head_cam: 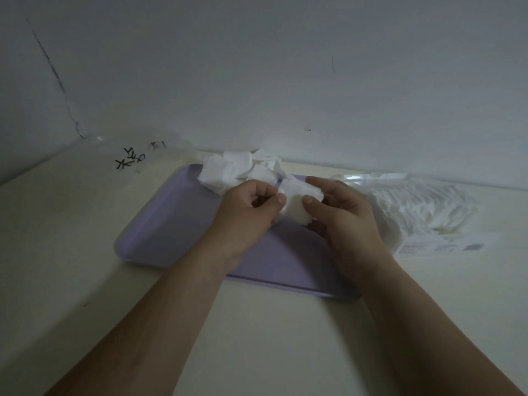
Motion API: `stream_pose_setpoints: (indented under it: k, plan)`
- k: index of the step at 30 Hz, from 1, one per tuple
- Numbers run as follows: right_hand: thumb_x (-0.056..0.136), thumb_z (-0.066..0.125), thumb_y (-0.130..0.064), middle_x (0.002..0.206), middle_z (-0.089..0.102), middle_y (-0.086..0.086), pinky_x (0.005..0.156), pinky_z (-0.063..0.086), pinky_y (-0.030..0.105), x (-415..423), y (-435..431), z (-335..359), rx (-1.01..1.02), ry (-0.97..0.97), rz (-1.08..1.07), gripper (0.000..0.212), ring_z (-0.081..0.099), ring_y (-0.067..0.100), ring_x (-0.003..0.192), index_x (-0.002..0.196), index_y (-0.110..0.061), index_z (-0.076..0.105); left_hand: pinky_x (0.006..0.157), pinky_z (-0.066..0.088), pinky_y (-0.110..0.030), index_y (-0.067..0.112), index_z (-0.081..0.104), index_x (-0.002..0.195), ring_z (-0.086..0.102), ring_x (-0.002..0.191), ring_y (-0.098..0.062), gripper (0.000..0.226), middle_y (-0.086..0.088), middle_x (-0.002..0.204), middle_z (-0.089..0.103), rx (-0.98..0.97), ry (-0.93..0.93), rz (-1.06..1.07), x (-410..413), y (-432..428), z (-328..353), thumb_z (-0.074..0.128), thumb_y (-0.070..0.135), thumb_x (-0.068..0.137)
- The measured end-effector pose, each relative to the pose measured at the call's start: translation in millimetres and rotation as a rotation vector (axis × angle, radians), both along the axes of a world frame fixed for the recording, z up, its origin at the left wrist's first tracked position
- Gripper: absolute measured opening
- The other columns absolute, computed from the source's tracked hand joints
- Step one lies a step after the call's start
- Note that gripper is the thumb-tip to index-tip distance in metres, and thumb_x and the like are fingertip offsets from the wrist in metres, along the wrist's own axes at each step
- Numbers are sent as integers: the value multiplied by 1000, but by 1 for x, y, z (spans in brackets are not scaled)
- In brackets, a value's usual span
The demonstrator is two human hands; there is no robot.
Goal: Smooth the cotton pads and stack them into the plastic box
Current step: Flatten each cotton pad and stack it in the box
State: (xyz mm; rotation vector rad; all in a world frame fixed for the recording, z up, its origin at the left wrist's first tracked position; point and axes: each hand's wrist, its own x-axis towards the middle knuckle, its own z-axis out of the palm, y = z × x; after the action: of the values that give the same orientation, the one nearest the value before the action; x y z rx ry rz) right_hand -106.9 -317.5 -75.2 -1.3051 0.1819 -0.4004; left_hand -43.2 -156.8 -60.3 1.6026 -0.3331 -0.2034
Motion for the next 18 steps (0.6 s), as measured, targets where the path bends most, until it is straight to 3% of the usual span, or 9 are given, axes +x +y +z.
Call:
stream_pose_setpoints:
  k: [6,11,18]
  plan:
    - [97,67,0,112,76,20,99,58,56,1,1,-2,-27,-9,-16,31,74,29,102,125,-10,72,57,46,-26,7,70,97,57,60,-9,10,-1,69,67,-14,54,-10,0,-1,-2,71,17,97]
    - [98,67,-3,113,77,17,92,61,49,2,-2,-7,-47,-16,-48,27,75,32,107,124,-9,73,55,47,-19,13,70,85,59,61,-7,9,5,67,68,10,-11,45,-2,-1,0,76,10,90]
    - [100,65,-4,108,80,2,85,64,40,4,1,-7,-25,16,-80,25,75,18,101,121,-13,74,59,48,-21,21,67,80,62,68,-6,15,4,76,70,44,-43,102,6,3,-2,76,13,91]
